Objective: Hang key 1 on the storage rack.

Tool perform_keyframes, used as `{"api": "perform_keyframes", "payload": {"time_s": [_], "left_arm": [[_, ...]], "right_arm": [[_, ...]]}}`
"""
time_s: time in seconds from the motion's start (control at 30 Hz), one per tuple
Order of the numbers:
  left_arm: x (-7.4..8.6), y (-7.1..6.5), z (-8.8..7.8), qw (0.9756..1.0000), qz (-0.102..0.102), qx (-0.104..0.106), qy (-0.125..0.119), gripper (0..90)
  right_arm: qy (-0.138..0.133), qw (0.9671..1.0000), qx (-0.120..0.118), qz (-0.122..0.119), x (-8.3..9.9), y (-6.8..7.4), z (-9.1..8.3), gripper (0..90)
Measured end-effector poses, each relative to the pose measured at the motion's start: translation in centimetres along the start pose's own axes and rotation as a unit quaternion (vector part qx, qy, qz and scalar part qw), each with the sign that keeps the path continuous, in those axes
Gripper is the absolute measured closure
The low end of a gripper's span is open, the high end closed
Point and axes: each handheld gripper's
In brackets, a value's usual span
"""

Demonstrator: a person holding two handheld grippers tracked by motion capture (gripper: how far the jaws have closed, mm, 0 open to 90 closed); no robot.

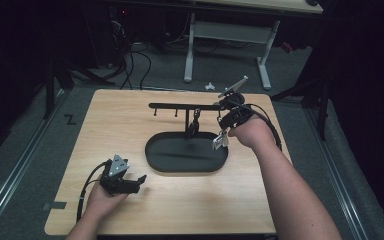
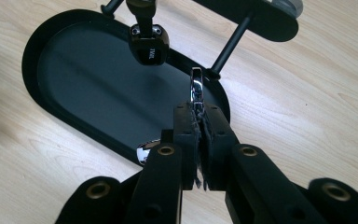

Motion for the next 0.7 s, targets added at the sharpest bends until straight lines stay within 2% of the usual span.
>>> {"api": "perform_keyframes", "payload": {"time_s": [0.2,0.7], "left_arm": [[0.1,0.0,0.0,1.0000,-0.002,0.000,-0.001,10.4],[0.2,-0.1,0.2,1.0000,0.002,0.002,0.007,10.4]], "right_arm": [[-0.003,0.9999,-0.005,0.013,-0.2,-0.4,0.2,85.8],[-0.015,0.9997,-0.011,0.017,-0.2,-1.5,1.1,83.4]]}}
Point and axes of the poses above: each handheld gripper's, and its own axes: z roughly forward along the jaws, x roughly out of its underside, y roughly to its left, and after that the axes turned 3 degrees about -y, right-handed
